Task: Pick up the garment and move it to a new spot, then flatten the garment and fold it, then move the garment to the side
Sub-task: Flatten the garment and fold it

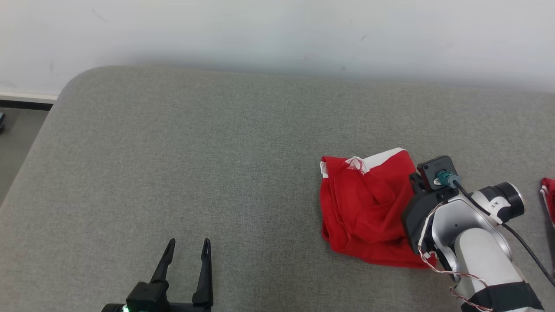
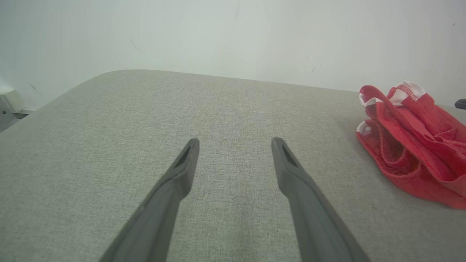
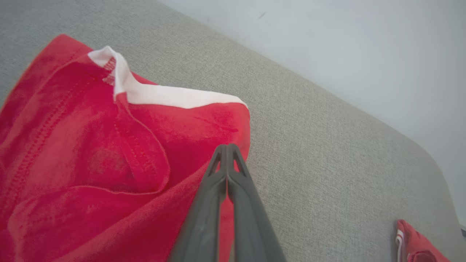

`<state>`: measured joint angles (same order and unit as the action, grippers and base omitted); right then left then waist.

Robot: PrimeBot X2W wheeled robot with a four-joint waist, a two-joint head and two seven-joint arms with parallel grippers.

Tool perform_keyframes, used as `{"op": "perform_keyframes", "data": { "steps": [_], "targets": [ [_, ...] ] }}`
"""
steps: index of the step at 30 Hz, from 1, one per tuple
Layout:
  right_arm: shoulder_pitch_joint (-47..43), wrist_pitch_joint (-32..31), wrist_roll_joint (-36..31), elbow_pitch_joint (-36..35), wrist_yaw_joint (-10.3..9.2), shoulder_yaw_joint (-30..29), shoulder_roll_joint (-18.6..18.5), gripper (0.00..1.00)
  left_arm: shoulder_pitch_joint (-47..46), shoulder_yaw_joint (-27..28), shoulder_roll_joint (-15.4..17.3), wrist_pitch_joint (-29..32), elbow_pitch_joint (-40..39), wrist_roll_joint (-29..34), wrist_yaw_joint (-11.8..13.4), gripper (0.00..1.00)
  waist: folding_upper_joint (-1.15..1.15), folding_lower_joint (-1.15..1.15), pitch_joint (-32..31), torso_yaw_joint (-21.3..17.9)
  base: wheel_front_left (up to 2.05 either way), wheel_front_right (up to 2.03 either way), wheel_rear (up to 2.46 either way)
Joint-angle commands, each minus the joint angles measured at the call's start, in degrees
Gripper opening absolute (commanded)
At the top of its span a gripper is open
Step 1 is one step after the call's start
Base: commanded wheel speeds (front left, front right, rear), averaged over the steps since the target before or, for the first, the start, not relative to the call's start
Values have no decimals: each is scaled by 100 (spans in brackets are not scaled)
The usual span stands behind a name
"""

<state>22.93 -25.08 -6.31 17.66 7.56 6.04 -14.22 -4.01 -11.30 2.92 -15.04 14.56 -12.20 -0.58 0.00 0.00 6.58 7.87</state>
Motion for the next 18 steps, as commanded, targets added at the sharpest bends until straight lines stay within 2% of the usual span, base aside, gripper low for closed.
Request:
{"op": "perform_keyframes", "data": {
  "steps": [1,2,3,8,18],
  "targets": [
    [85,89,73,21,-14,-3,61,16,-56,11,-6,-15,-11,54,-21,100,0,0,35,34,0,0,0],
    [100,140,131,3,-14,-37,117,46,-55,6,-7,-15,-14,60,-21,100,0,0,51,47,0,0,0],
    [98,168,146,-17,-13,-41,160,100,-50,7,-6,-15,-18,62,-16,100,0,0,61,54,0,0,0],
    [-136,152,426,-289,-14,-17,317,100,-14,24,-7,-15,-27,76,-4,100,0,0,83,66,0,0,0],
    [-397,-88,655,-442,-14,79,192,100,-37,13,-6,-15,6,86,-14,100,0,0,82,-2,0,0,0]
  ]
}}
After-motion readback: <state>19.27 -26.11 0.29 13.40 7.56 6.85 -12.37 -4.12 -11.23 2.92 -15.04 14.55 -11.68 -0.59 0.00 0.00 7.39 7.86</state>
